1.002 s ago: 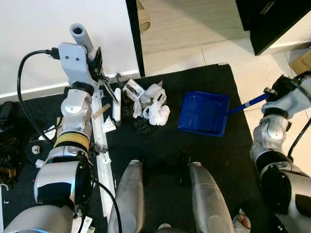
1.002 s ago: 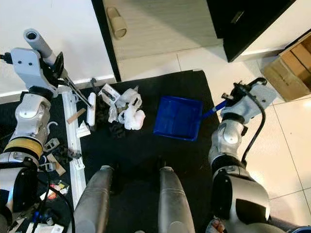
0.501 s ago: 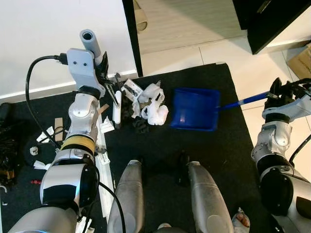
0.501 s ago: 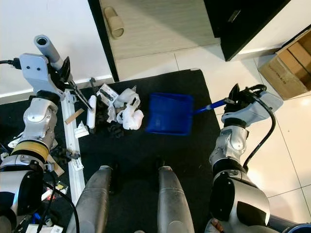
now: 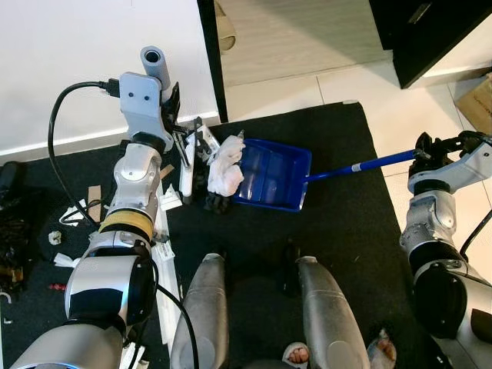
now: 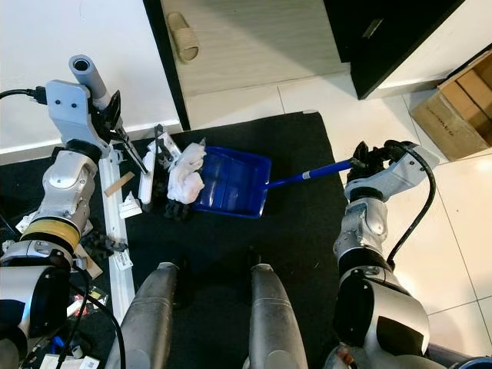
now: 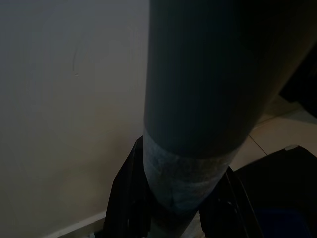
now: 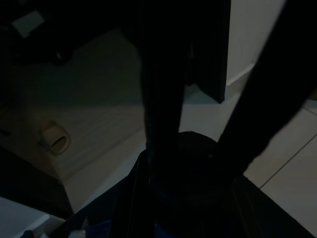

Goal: Sweep floor

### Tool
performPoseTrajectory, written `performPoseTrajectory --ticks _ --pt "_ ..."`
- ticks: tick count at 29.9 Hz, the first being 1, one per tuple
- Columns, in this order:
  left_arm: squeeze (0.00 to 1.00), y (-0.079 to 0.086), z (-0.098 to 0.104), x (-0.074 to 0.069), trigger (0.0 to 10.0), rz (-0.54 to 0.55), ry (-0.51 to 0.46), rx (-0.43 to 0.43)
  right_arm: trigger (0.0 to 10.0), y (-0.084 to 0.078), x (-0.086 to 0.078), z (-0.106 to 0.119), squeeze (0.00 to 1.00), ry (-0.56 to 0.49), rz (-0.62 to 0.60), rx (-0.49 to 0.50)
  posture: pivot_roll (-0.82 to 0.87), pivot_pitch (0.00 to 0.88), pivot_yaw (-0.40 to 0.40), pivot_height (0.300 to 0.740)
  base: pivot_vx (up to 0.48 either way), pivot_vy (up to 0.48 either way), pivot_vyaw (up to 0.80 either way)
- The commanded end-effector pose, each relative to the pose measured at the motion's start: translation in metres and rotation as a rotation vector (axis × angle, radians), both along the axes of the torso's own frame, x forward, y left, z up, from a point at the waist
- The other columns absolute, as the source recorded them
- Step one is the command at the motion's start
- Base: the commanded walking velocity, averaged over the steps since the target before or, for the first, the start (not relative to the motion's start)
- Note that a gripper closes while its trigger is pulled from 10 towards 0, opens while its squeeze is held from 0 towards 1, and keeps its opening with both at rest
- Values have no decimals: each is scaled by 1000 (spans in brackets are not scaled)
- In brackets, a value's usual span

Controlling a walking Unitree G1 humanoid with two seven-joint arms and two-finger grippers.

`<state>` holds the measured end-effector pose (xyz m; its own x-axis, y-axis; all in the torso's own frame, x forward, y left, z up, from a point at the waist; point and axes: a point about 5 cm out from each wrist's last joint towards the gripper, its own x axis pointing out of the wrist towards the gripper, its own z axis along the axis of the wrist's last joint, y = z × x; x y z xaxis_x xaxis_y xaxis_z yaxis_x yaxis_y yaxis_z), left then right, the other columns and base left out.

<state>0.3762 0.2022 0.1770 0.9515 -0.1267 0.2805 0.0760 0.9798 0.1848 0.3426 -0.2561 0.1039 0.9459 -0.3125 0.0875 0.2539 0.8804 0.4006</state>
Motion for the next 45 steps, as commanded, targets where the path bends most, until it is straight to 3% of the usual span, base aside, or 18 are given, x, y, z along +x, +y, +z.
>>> performPoseTrajectory --ticks 1,2,3,4,5,6,7,18,25,31,33,36,45 --pt "0 -5 -21 -3 10000 -8 87 -18 10000 2 -16 -35 0 179 36 -43 114 459 -26 740 0 0 0" --pt "0 -5 -21 -3 10000 -8 87 -18 10000 2 -16 -35 0 179 36 -43 114 459 -26 740 0 0 0" --pt "0 -5 -21 -3 10000 -7 87 -10 10000 -4 -12 -23 0 161 46 -146 115 458 -25 740 0 0 0" --pt "0 -5 -21 -3 10000 -7 87 -10 10000 -4 -12 -23 0 161 46 -146 115 458 -25 740 0 0 0" --pt "0 -4 -20 -2 10000 -5 86 -7 10000 -7 -7 -12 0 150 61 -230 113 456 -24 740 0 0 0" --pt "0 -4 -20 -2 10000 -5 86 -7 10000 -7 -7 -12 0 150 61 -230 113 456 -24 740 0 0 0" --pt "0 -2 -17 -2 10000 -1 82 1 10000 -10 -2 0 0 137 72 -297 110 455 -22 740 0 0 0" --pt "0 13 -2 2 10000 38 53 17 10000 -13 20 39 0 116 46 -412 110 437 -33 740 0 0 0" --pt "0 19 -4 0 10000 53 59 28 10000 -6 17 27 0 158 -56 -428 118 441 -35 740 0 0 0" --pt "0 19 -3 1 10000 52 57 27 10000 11 20 23 0 140 -18 -399 113 441 -33 740 0 0 0" --pt "0 19 -3 1 10000 52 60 22 10000 28 20 17 0 128 42 -413 111 438 -31 740 0 0 0" --pt "0 18 -4 2 10000 53 68 18 10000 38 19 13 0 132 69 -436 111 438 -31 740 0 0 0" --pt "0 11 5 7 10000 52 46 2 10000 54 18 6 0 145 28 -447 108 437 -33 740 0 0 0"
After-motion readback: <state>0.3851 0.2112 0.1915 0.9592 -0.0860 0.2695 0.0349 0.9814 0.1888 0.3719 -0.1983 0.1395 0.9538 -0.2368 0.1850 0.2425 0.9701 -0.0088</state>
